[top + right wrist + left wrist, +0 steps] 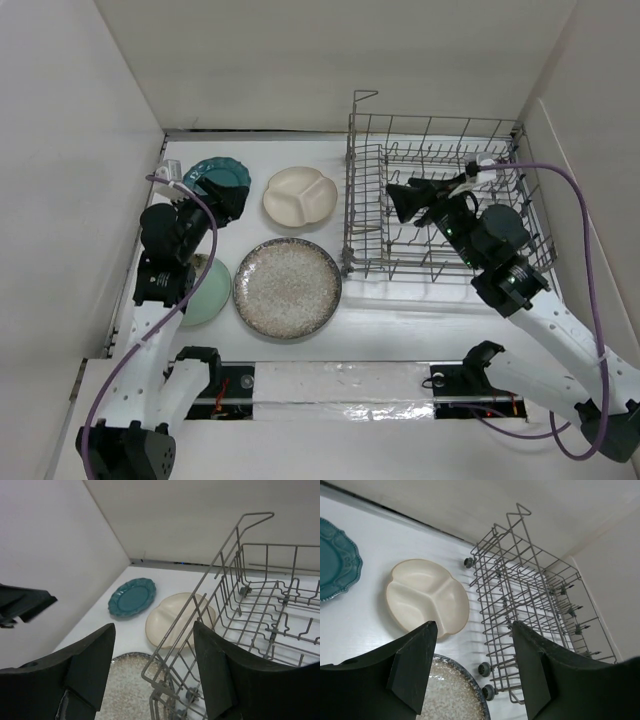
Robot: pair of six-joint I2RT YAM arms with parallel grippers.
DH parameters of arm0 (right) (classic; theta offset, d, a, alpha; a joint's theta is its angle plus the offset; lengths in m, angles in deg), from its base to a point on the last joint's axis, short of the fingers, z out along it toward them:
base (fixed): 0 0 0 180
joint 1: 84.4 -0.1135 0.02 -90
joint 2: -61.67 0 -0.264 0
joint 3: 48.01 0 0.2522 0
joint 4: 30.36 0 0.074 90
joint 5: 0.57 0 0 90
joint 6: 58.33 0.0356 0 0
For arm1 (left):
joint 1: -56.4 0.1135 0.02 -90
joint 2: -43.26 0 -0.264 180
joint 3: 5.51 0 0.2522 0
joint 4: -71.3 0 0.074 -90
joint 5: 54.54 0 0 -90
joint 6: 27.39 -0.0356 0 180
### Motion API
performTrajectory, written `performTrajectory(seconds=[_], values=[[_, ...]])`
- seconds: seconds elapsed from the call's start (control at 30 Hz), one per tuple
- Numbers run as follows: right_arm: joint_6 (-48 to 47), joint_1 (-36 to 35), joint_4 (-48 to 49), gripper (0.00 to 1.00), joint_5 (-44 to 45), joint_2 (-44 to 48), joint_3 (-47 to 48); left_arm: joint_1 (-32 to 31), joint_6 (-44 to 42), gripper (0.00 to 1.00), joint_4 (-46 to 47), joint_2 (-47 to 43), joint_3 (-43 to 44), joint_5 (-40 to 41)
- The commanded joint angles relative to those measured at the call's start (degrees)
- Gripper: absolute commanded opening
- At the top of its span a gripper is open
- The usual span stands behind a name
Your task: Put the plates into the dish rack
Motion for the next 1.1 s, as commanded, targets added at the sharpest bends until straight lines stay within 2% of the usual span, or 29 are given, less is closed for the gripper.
performTrajectory(seconds=[0.0, 0.03, 0.07, 0.1, 0.13, 0.17, 0.2, 0.23, 0.3, 0.57, 0.6, 0.63, 0.7, 0.73, 0.77, 0.87, 1.07], values=[[2.7, 0.3, 5.3, 0.63, 1.1, 1.4, -2.6, 0.2, 0.8, 0.58, 1.6, 1.2, 0.4, 2.3], [2.9, 0.3, 5.4, 0.54, 0.8, 1.6, -3.0, 0.2, 1.2, 0.55, 1.5, 1.7, 0.4, 2.7], [3.3, 0.3, 5.3, 0.29, 0.7, 2.0, -3.6, 0.2, 1.5, 0.53, 1.9, 2.4, 0.2, 3.5], [3.5, 0.3, 5.3, 0.16, 0.8, 2.1, -4.0, 0.2, 1.7, 0.5, 2.4, 2.4, 0.2, 3.8], [3.8, 0.3, 5.4, 0.06, 1.1, 2.4, -4.3, 0.2, 2.1, 0.38, 2.7, 3.8, 0.4, 4.2], [4.0, 0.3, 5.7, 0.0, 1.4, 2.5, -4.8, 0.2, 3.1, 0.33, 2.8, 4.5, 0.5, 4.9], [4.4, 0.9, 6.1, 0.0, 1.4, 2.7, -5.5, 0.2, 3.4, 0.28, 2.8, 5.3, 0.9, 6.5], [4.7, 0.9, 6.2, 0.0, 1.1, 2.7, -5.9, 0.2, 3.8, 0.16, 2.6, 6.9, 1.3, 7.4], [5.2, 0.9, 6.6, 0.0, 0.1, 2.8, -6.4, 1.8, 4.7, 0.02, 3.0, 9.7, 1.8, 7.9], [5.4, 1.5, 6.9, 0.0, -0.3, 4.2, -8.3, 10.0, 8.0, 0.0, 4.3, 23.9, 5.5, 9.0], [5.4, 1.5, 6.9, 0.0, -0.1, 4.3, -8.3, 11.0, 8.4, 0.01, 4.8, 26.4, 5.7, 8.5], [5.4, 2.2, 6.8, 0.0, -0.1, 4.4, -8.3, 12.0, 9.1, 0.1, 5.1, 27.6, 6.0, 8.4], [6.0, 2.8, 6.8, 0.0, -1.2, 4.4, -8.5, 14.4, 9.2, 0.2, 5.3, 29.9, 6.5, 9.5], [6.1, 2.8, 6.8, 0.0, -1.7, 4.5, -8.5, 15.4, 9.2, 0.34, 5.4, 32.2, 6.9, 9.7], [6.2, 2.8, 6.8, 0.01, -2.1, 4.4, -8.5, 16.4, 9.2, 0.4, 5.4, 33.5, 7.1, 9.5], [6.1, 2.8, 6.9, 0.06, -2.2, 4.6, -8.5, 19.6, 9.3, 0.44, 5.1, 39.3, 9.1, 9.2], [5.9, 3.3, 6.9, 0.18, -4.0, 4.2, -8.5, 20.2, 8.4, 0.45, 3.3, 50.0, 15.4, 11.9]])
